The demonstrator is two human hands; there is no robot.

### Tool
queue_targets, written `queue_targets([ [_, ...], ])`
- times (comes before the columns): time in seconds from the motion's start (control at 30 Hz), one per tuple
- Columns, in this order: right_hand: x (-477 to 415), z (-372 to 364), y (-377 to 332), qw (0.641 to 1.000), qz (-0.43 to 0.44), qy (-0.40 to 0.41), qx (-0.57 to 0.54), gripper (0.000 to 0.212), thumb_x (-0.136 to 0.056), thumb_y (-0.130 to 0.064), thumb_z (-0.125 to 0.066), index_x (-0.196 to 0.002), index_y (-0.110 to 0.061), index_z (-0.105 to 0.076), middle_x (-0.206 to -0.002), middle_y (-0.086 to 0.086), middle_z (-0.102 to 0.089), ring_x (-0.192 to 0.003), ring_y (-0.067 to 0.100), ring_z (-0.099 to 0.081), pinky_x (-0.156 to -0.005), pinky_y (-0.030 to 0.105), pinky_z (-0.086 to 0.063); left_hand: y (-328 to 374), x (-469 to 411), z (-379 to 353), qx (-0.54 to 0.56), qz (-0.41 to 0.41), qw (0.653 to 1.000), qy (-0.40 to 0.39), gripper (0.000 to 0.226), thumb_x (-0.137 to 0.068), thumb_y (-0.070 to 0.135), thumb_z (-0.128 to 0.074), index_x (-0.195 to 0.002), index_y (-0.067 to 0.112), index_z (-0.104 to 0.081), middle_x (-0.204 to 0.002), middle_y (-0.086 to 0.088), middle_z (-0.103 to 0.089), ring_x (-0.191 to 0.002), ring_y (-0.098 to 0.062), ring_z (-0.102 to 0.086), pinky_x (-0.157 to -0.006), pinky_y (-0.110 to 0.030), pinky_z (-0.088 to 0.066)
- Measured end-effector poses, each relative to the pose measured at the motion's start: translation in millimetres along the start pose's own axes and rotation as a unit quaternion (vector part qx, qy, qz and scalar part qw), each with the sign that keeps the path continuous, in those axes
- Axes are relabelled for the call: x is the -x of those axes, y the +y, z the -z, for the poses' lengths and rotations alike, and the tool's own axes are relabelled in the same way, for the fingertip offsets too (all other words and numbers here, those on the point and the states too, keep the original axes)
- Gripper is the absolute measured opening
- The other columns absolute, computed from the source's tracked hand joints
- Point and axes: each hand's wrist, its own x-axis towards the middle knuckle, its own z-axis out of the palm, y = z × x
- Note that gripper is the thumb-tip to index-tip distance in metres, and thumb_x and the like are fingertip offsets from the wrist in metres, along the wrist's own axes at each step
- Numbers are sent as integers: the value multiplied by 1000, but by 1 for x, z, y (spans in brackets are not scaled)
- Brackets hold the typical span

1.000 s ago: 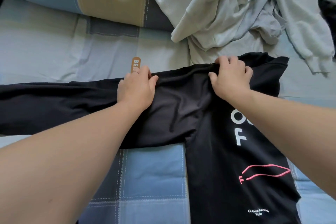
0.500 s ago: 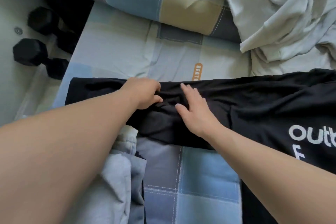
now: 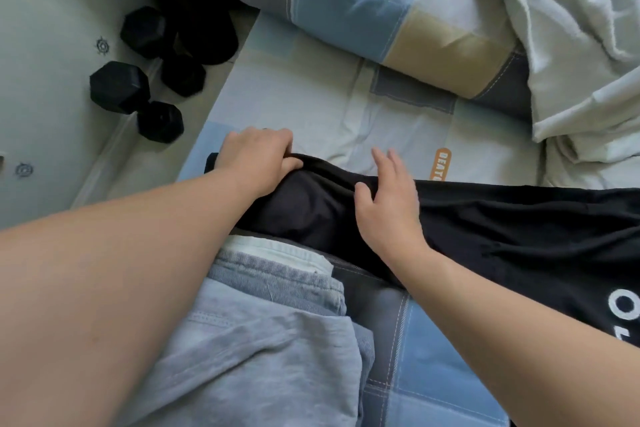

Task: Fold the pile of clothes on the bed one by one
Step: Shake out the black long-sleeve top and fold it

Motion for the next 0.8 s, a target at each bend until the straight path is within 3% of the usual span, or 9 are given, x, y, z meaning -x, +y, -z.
queue_targets([
  [0.07,-2,-8,-17,988,-147,-29,39,69,-100,-35,-46,-159,-23,-13,-168,7,-2,-154,27,-3,-123,54,-9,-13,5,-2,25,54,998,-5,46,-89,65,-59,-108,25,-52,-121,-3,-53,-116,-29,-47,-95,-44,-39],
  [0.1,-1,-12,-24,983,-172,-65,28,71,-99,-38,-47,-159,-22,-13,-167,8,-5,-153,28,-5,-122,55,-11,-18,7,-1,37,81,996,-7,54,-84,69,-63,-113,24,-51,-125,-4,-50,-119,-30,-45,-98,-45,-39],
  [0.23,6,-23,-46,968,5,-213,-136,52,-100,-27,-54,-150,-21,-44,-138,-15,-46,-133,2,-39,-112,23,-28,-31,14,7,49,113,990,-66,83,-69,82,-66,-124,22,-45,-135,-4,-42,-127,-30,-40,-100,-45,-41],
  [0.33,4,-22,-55,969,-4,-136,-205,38,-100,-16,-51,-136,-20,-62,-128,-13,-63,-119,-1,-54,-104,18,-37,-42,13,17,39,98,983,-153,94,-60,84,-71,-124,21,-43,-137,-5,-43,-125,-31,-44,-99,-47,-46],
  [0.4,3,-22,-59,980,-47,-71,-181,41,-99,-18,-48,-139,-22,-58,-133,-10,-62,-121,4,-54,-100,19,-36,-48,14,22,44,93,975,-199,89,-62,75,-79,-120,19,-42,-126,-6,-52,-112,-31,-52,-95,-47,-49],
  [0.53,9,-18,-65,968,-86,-145,-184,40,-102,-26,-50,-141,-21,-56,-129,-12,-58,-112,3,-47,-95,20,-31,-49,17,25,57,96,958,-263,62,-76,51,-83,-117,13,-58,-107,-5,-65,-100,-29,-62,-91,-41,-52],
  [0.63,17,-10,-66,970,-50,-147,-188,36,-103,-27,-50,-137,-21,-60,-124,-16,-56,-115,0,-47,-95,17,-29,-48,21,32,104,112,959,-240,40,-82,41,-81,-105,12,-68,-98,-5,-68,-94,-27,-64,-80,-34,-50],
  [0.73,22,4,-70,956,-93,-127,-246,22,-101,-30,-51,-115,-29,-68,-120,-14,-65,-120,6,-55,-95,22,-35,-48,29,56,246,143,938,-196,29,-79,38,-83,-95,17,-70,-93,-2,-69,-83,-20,-65,-72,-30,-47],
  [0.8,27,15,-77,937,-127,-157,-285,26,-101,-39,-47,-118,-33,-66,-120,-14,-65,-119,8,-56,-93,28,-35,-41,36,75,347,158,908,-171,38,-72,39,-86,-98,15,-73,-96,-4,-73,-89,-23,-69,-83,-34,-56],
])
